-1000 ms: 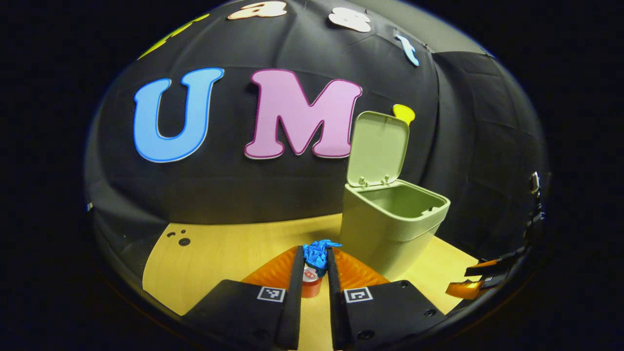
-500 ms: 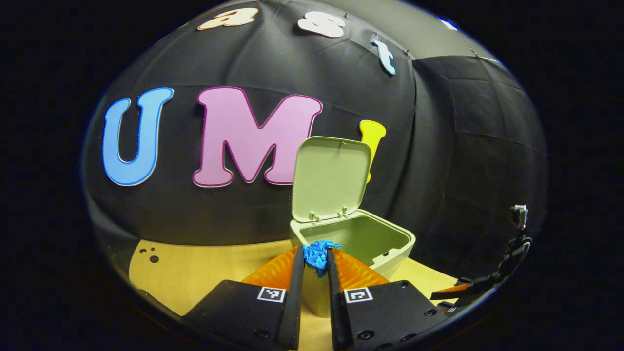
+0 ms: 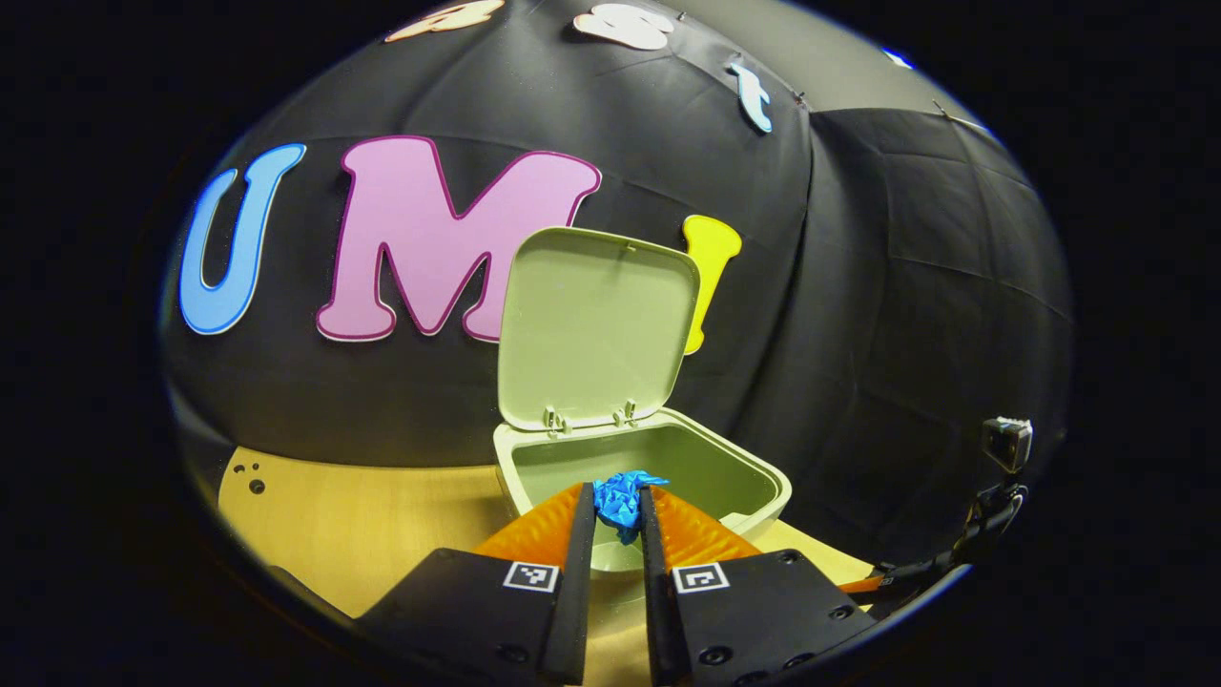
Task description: Press the lid of the desktop garbage bin to open it, pick up the crumpled paper on the desktop and throw it into the bin, then pick up the pop can on the desktop and drop it into the bin, and finally close the garbage bin lid.
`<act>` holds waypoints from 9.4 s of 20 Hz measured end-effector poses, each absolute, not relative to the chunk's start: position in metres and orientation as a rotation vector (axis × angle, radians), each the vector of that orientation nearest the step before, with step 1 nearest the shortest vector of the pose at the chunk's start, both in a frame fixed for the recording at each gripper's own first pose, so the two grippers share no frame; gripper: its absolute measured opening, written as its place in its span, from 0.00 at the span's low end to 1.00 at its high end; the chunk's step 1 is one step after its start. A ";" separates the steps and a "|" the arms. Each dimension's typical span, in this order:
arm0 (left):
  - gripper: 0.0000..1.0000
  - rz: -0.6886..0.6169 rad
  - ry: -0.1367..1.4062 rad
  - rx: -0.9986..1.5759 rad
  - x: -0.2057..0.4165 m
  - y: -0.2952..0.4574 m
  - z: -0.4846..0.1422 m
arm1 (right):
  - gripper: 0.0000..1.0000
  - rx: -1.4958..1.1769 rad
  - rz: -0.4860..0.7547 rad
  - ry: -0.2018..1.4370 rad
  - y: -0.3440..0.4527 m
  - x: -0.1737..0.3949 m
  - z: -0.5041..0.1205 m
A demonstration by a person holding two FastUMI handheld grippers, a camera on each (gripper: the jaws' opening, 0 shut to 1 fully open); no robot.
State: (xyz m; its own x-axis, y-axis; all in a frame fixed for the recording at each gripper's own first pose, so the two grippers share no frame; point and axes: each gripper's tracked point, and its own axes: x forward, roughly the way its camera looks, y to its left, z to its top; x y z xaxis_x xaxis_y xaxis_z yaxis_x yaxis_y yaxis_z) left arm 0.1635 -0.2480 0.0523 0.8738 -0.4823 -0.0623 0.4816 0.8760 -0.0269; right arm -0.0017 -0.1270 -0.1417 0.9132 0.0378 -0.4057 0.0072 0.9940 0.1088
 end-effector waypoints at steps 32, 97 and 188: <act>0.96 -0.076 0.061 -0.016 0.128 -0.022 0.016 | 0.99 0.004 0.240 0.478 -0.006 0.016 -0.164; 0.96 0.037 0.221 -0.050 0.010 0.112 -0.089 | 0.82 0.017 0.294 0.130 0.103 0.096 0.040; 0.96 0.120 0.213 -0.028 -0.015 0.083 -0.060 | 0.96 -0.024 -0.009 0.127 -0.069 0.154 0.090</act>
